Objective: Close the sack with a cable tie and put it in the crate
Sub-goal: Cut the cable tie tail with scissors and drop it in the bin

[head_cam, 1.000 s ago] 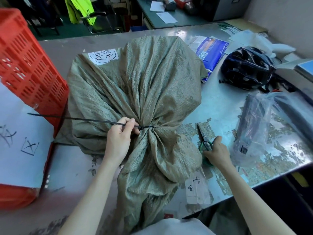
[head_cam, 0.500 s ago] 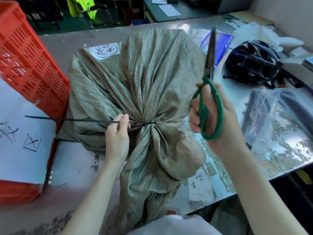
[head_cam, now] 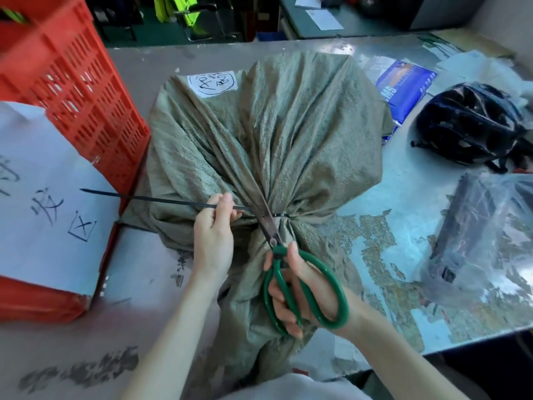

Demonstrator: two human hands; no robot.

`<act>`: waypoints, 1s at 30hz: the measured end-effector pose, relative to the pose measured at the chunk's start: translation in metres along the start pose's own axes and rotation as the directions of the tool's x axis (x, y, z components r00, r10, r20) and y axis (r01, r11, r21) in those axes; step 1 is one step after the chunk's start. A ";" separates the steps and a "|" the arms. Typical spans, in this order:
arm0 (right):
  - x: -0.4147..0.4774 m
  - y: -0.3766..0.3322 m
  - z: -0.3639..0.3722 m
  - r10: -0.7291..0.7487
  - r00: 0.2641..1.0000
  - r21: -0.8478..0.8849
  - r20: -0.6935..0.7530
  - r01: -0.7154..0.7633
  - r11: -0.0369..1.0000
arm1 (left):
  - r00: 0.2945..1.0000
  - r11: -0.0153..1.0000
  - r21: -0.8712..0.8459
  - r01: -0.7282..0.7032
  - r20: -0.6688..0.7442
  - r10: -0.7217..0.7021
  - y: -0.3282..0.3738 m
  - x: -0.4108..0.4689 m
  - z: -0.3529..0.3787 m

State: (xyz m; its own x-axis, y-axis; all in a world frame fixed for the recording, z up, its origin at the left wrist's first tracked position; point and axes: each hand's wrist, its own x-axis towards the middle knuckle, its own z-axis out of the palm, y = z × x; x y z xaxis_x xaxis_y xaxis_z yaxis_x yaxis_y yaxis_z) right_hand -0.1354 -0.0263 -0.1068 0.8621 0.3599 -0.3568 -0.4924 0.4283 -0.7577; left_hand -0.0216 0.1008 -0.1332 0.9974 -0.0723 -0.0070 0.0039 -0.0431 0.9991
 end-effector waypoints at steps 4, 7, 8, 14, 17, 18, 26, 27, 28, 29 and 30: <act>-0.007 0.013 -0.011 0.041 0.999 0.039 0.031 -0.042 0.998 | 1.000 1.000 0.009 -0.007 0.008 0.007 0.000 -0.001 -0.001; -0.008 0.013 -0.016 0.069 0.996 0.055 0.056 -0.072 0.996 | 1.000 1.000 0.002 -0.006 -0.006 0.006 -0.001 0.000 0.001; -0.008 0.013 -0.018 0.076 0.995 0.059 0.065 -0.080 0.995 | 1.000 1.000 -0.007 -0.007 -0.011 0.007 -0.001 0.000 0.001; 0.003 0.013 -0.018 0.034 0.998 0.037 0.051 -0.036 0.999 | 0.999 0.999 0.019 -0.045 0.003 0.045 -0.002 -0.004 0.001; 0.012 0.011 -0.019 0.054 0.998 -0.021 0.019 -0.054 0.998 | 0.995 0.995 -0.004 -0.095 0.028 0.095 -0.003 -0.009 0.001; 0.016 0.011 -0.021 0.056 0.998 -0.041 0.009 -0.055 0.998 | 0.994 0.994 -0.004 -0.105 0.038 0.105 -0.004 -0.011 0.000; 0.032 0.019 -0.026 -0.020 1.000 -0.040 0.015 0.021 0.999 | 0.994 0.994 -0.045 -0.100 0.030 0.101 -0.002 -0.019 0.002; 0.034 0.020 -0.025 -0.042 0.999 -0.038 0.012 0.042 0.998 | 0.994 0.994 -0.052 -0.101 0.031 0.102 -0.001 -0.020 0.003; 0.036 0.020 -0.024 -0.060 0.998 -0.046 0.006 0.060 0.997 | 0.994 0.993 -0.057 -0.099 0.036 0.101 0.001 -0.021 0.003; 0.038 0.021 -0.023 -0.079 0.997 -0.062 -0.002 0.079 0.995 | 0.994 0.994 -0.060 -0.096 0.041 0.098 0.003 -0.022 0.004; 0.040 0.020 -0.022 -0.105 0.994 -0.084 -0.012 0.103 0.991 | 0.994 0.993 -0.065 -0.094 0.047 0.097 0.004 -0.023 0.004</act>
State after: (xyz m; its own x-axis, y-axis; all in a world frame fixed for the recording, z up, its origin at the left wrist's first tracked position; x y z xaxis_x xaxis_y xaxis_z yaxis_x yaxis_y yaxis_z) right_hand -0.1087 -0.0219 -0.1487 0.9102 0.3034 -0.2819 -0.3888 0.3919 -0.8338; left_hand -0.0444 0.0986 -0.1290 0.9886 -0.1225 0.0878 -0.0848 0.0288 0.9960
